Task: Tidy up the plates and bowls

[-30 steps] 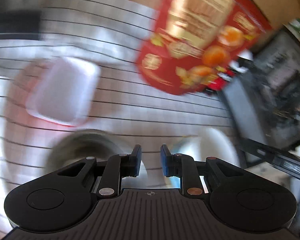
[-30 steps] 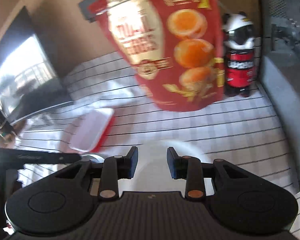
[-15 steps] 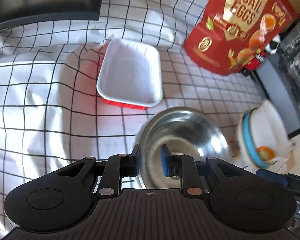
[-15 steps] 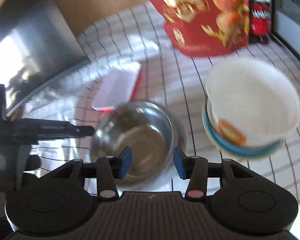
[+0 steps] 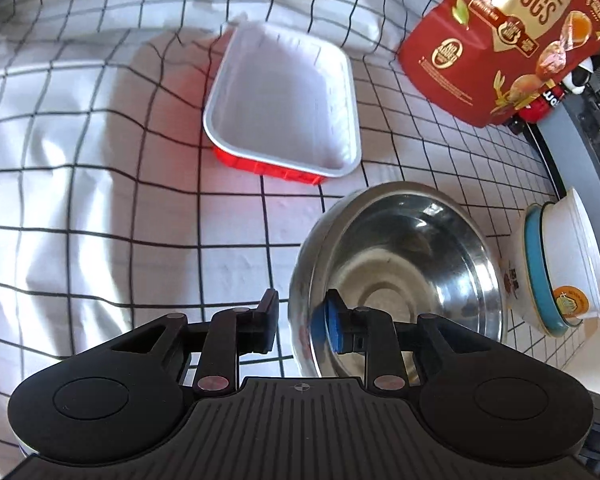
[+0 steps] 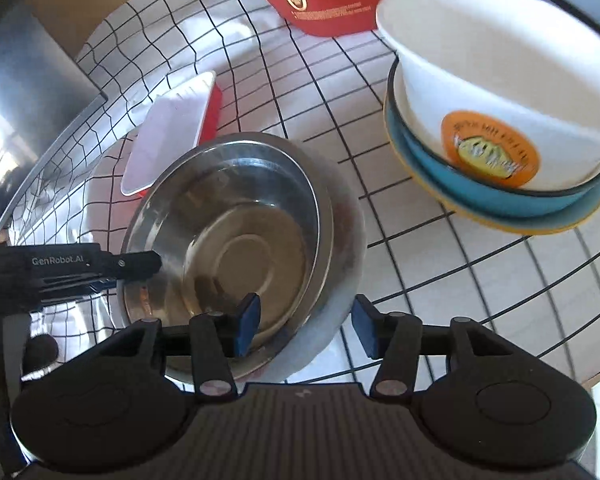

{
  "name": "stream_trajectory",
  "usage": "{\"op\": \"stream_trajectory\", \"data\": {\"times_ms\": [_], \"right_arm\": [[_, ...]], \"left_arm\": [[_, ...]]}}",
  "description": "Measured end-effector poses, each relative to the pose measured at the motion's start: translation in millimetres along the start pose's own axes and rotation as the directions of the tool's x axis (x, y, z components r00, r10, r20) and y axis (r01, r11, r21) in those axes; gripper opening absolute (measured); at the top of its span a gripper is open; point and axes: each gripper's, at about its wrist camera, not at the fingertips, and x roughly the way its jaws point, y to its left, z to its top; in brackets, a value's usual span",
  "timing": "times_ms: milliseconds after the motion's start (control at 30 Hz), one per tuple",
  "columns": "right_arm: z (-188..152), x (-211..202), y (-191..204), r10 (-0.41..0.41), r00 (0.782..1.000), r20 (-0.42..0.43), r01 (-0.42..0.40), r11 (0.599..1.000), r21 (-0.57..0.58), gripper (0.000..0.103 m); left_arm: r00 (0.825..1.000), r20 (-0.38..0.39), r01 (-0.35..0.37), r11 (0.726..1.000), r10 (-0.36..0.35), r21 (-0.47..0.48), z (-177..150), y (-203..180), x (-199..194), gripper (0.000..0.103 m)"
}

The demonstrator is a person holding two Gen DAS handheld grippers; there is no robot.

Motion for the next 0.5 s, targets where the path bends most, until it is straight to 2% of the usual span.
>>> {"op": "stream_trajectory", "data": {"times_ms": [67,167,200,300,500], "right_arm": [[2,5,-1,0.008,1.000,-0.016,-0.008,1.000,0.016,0.052],[2,13,-2,0.022,0.999,-0.047,-0.021,0.999,0.027,0.053],[2,14,0,0.015,0.999,-0.049,-0.014,1.000,0.023,0.053],[6,18,2,0.016,0.999,-0.051,-0.015,1.000,0.006,0.053],[15,26,4,0.041,0.997,-0.067,-0.041,0.999,0.001,0.053]], "left_arm": [[0.999,-0.029,0.029,0.999,-0.029,-0.016,3,1,7,0.029],[0.997,-0.065,0.030,0.999,-0.031,-0.016,6,0,18,0.030],[0.997,-0.071,0.031,0.999,-0.032,-0.018,6,0,20,0.033],[0.996,-0.073,0.043,0.998,-0.046,-0.033,10,-1,23,0.041],[0.997,-0.063,0.045,0.997,-0.049,-0.055,24,5,27,0.042]]}}
